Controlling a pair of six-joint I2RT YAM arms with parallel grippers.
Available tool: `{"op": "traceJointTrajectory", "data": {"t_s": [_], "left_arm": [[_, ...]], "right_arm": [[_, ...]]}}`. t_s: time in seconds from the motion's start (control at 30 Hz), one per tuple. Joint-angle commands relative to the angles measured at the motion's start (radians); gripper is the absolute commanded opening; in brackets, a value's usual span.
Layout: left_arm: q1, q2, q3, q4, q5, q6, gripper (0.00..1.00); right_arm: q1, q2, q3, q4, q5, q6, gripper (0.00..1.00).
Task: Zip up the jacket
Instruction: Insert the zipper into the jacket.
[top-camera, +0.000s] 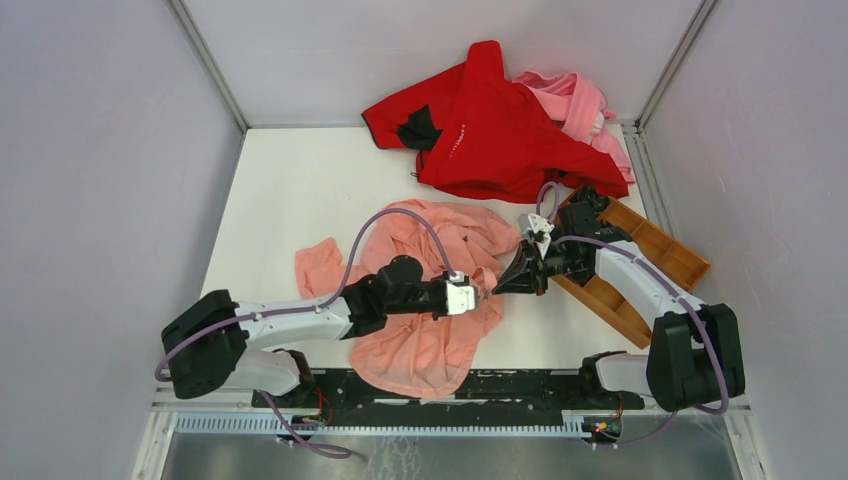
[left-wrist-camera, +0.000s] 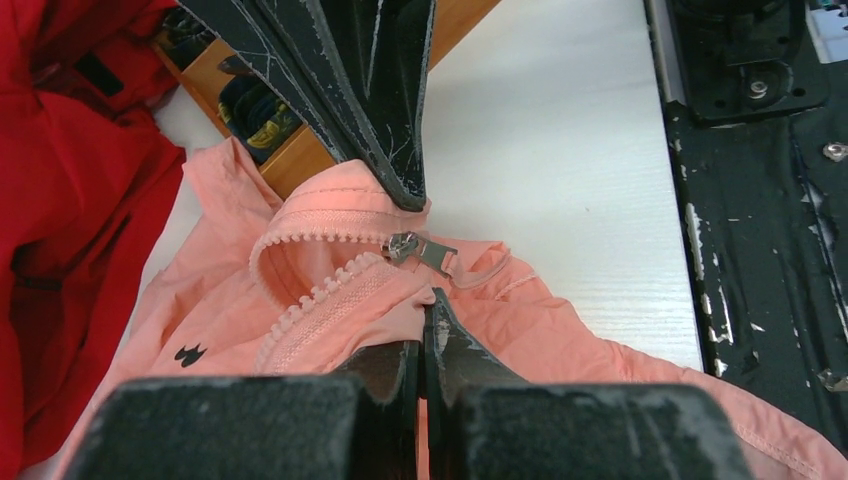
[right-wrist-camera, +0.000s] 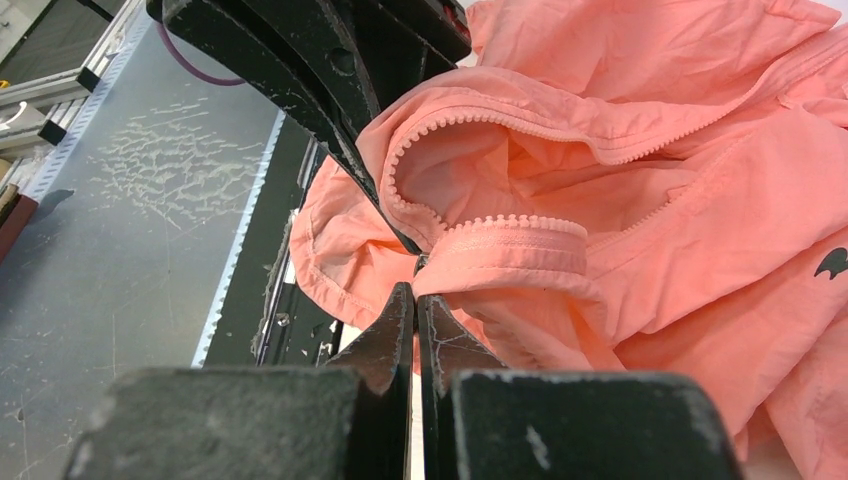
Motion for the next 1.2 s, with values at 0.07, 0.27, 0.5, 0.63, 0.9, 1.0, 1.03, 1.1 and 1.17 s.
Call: {"op": "traceJointTrajectory", "data": {"t_s": [0.07, 0.27, 0.5, 0.63, 0.9, 1.0, 1.03, 1.1, 1.17], "left_arm": [[0.039, -0.032, 0.050, -0.080, 0.152, 0.061, 0.02], [0.100, -0.013, 0.080, -0.082, 0.295, 0.029, 0.02], [0.150, 0.032, 0.113, -0.086, 0.450, -0.017, 0.02], [0.169, 0.044, 0.117, -0.074, 0.507, -0.050, 0.02], [0.180, 0.054, 0.056, 0.107, 0.470, -0.203, 0.02], [0.182, 0.055, 0.018, 0.204, 0.411, -0.275, 0.06], [0.181, 0.053, 0.008, 0.226, 0.396, -0.295, 0.07], [0.181, 0.046, -0.014, 0.269, 0.368, -0.332, 0.11], [0.181, 0.041, -0.031, 0.304, 0.348, -0.364, 0.14]], "right_arm": [[0.006, -0.036, 0.046, -0.046, -0.017, -0.088, 0.00], [0.005, -0.052, 0.049, -0.101, -0.018, -0.163, 0.00], [0.005, -0.065, 0.051, -0.116, -0.020, -0.186, 0.00], [0.004, -0.065, 0.051, -0.098, -0.040, -0.157, 0.00], [0.004, -0.081, 0.031, -0.036, -0.075, -0.080, 0.00], [0.002, -0.100, 0.007, 0.035, -0.085, -0.011, 0.00], [0.003, -0.105, 0.001, 0.048, -0.086, -0.001, 0.00], [0.001, -0.106, -0.001, 0.057, -0.089, 0.010, 0.00], [0.002, -0.106, -0.001, 0.060, -0.093, 0.016, 0.00]]}}
